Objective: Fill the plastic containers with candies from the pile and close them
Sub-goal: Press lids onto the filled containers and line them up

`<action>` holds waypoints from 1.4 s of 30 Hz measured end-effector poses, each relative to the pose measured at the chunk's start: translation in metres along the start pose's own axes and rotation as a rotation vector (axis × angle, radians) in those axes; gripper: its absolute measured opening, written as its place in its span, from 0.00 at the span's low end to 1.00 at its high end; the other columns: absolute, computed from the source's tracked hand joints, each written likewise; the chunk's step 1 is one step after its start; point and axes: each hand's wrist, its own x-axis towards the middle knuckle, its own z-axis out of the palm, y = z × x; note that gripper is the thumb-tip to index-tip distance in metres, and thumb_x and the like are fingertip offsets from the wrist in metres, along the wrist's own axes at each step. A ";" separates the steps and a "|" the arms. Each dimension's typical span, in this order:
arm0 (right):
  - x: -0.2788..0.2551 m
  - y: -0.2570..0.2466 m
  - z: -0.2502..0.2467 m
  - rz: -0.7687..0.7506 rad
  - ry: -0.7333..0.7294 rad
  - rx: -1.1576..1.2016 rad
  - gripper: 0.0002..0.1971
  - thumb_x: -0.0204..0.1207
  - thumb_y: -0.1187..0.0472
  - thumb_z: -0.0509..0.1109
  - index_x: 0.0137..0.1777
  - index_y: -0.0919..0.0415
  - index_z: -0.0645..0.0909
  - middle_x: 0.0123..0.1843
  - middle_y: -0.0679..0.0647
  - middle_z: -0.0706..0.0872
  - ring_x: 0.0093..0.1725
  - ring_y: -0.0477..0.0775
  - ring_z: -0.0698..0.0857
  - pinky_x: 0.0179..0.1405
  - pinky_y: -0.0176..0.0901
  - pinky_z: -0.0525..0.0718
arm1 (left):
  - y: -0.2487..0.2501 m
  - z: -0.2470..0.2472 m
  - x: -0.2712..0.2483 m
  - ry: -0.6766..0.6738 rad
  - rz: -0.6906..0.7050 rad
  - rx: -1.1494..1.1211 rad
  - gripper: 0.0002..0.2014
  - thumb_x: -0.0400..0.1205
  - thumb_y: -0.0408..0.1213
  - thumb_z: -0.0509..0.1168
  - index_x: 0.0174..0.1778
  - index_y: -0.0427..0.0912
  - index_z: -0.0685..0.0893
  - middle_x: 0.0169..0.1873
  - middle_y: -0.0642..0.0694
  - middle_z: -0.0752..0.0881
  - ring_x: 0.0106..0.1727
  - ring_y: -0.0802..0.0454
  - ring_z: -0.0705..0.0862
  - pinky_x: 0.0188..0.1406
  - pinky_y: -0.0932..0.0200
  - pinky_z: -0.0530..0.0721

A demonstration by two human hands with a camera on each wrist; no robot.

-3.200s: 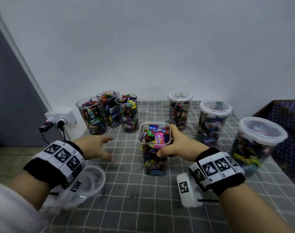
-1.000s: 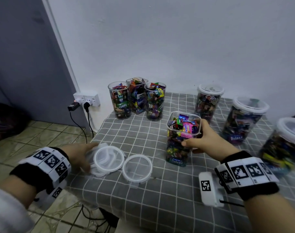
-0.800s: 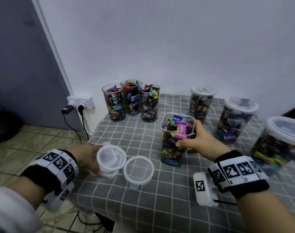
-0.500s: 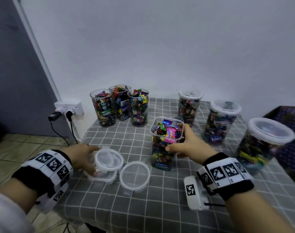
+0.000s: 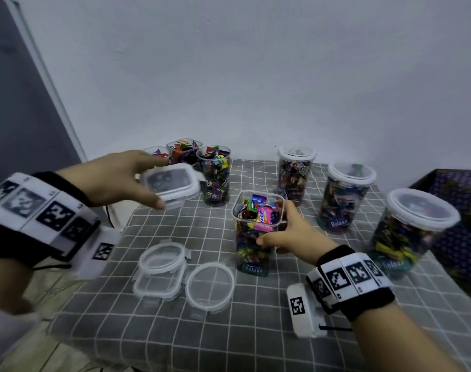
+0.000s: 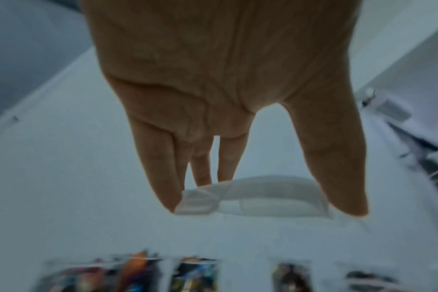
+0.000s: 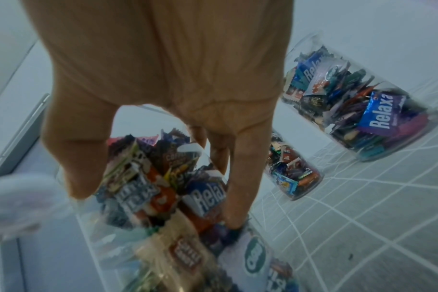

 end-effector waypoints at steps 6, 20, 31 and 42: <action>-0.002 -0.003 -0.002 0.001 -0.047 0.027 0.32 0.68 0.75 0.74 0.67 0.53 0.65 0.54 0.49 0.82 0.46 0.40 0.81 0.31 0.29 0.82 | 0.055 0.022 0.033 -0.064 0.264 -0.112 0.57 0.48 0.67 0.71 0.77 0.50 0.69 0.68 0.54 0.73 0.60 0.62 0.75 0.49 0.83 0.72; 0.000 0.003 -0.007 -0.066 -0.075 0.026 0.43 0.66 0.75 0.76 0.73 0.43 0.60 0.64 0.45 0.78 0.61 0.42 0.78 0.48 0.27 0.79 | 0.082 0.059 0.065 -0.265 0.274 -0.183 0.41 0.66 0.44 0.80 0.76 0.50 0.71 0.79 0.53 0.63 0.78 0.56 0.63 0.77 0.61 0.61; -0.016 -0.019 -0.017 -0.156 0.088 -0.212 0.51 0.66 0.50 0.79 0.83 0.50 0.49 0.81 0.46 0.60 0.77 0.44 0.62 0.76 0.44 0.63 | 0.088 0.058 0.073 -0.274 0.334 -0.158 0.40 0.67 0.41 0.78 0.76 0.50 0.70 0.78 0.57 0.63 0.77 0.59 0.63 0.72 0.68 0.61; -0.016 -0.024 -0.003 -0.301 0.282 -0.535 0.44 0.66 0.41 0.76 0.79 0.55 0.62 0.73 0.46 0.69 0.66 0.39 0.65 0.62 0.31 0.63 | 0.063 0.070 0.073 -0.289 0.240 -0.540 0.47 0.57 0.48 0.79 0.75 0.51 0.69 0.67 0.58 0.76 0.66 0.62 0.77 0.62 0.72 0.77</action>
